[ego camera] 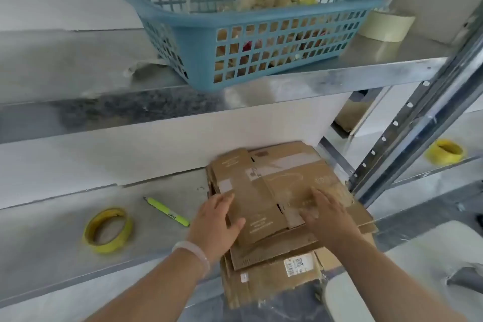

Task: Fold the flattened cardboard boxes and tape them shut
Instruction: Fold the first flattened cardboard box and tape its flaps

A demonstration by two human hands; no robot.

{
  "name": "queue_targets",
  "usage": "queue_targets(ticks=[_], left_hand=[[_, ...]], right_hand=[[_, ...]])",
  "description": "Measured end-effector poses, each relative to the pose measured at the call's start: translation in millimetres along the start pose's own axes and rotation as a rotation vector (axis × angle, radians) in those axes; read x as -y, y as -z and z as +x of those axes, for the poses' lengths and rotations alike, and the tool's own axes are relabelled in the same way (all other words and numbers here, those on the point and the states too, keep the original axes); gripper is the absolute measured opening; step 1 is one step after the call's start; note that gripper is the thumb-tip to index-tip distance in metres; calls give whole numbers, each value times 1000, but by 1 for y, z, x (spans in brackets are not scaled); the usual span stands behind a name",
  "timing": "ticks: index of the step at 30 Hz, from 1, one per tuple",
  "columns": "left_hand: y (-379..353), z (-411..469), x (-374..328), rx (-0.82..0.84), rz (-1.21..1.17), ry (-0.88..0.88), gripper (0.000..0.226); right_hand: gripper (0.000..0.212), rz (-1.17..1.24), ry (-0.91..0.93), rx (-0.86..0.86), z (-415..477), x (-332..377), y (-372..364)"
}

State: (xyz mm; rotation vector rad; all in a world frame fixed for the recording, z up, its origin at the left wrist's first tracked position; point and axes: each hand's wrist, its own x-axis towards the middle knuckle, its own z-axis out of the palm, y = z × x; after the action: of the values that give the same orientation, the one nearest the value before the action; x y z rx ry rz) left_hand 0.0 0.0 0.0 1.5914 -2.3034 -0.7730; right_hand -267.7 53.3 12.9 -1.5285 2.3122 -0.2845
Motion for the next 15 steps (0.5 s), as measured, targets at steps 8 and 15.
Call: queue_targets(ticks=[8, 15], left_hand=[[-8, 27, 5, 66, -183, 200, 63], [-15, 44, -4, -87, -712, 460, 62]], right_hand=[[67, 16, -171, -21, 65, -15, 24], [66, 231, -222, -65, 94, -27, 29]])
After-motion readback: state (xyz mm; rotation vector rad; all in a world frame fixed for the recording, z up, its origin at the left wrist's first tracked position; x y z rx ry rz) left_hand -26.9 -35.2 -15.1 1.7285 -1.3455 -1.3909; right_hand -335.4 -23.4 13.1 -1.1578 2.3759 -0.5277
